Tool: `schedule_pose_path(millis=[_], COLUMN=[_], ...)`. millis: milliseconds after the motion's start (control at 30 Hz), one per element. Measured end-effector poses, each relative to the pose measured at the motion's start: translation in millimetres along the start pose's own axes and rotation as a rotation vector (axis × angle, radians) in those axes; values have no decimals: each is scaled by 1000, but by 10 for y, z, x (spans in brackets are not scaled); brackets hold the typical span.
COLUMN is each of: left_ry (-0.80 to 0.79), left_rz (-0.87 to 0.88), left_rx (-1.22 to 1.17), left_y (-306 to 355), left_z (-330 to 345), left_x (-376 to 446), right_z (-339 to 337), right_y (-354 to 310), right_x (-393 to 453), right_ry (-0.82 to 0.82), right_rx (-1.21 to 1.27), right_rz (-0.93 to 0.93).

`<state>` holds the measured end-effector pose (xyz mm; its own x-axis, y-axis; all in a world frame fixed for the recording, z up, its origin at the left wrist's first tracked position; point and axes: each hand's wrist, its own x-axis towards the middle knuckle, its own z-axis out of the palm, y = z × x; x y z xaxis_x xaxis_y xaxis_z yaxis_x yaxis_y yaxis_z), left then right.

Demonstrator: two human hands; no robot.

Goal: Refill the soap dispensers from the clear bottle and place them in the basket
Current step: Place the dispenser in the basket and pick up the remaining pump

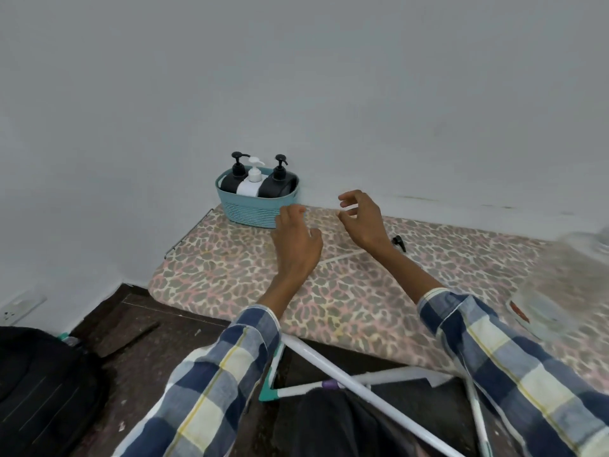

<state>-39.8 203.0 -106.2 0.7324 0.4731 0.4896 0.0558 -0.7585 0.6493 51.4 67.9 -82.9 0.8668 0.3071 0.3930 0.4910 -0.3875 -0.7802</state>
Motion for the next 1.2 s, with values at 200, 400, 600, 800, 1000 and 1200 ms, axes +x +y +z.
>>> schedule_pose_path(millis=[200,400,600,800,1000,1200], left_ry=[-360,-505,-370,-194,-84,50], left_rz=[218,218,179,365,429,523], left_rx=[168,447,328,93,-128,-238], left_y=[588,875,876,1171,1722,2338], left_z=[507,917,963,747,537,321], left_x=[-118,-195,-277,-366,-419,-546], right_z=[-623,-1002,-1146,-1239,-1536,-2059], right_y=[260,607,712,588,180,-248], right_x=[-436,-803,-948,-985,-959,-913], right_ry=[171,164,102,108,217,392], right_rx=[34,113,268,355,479,329], right_rz=[115,254,345,340,222,44])
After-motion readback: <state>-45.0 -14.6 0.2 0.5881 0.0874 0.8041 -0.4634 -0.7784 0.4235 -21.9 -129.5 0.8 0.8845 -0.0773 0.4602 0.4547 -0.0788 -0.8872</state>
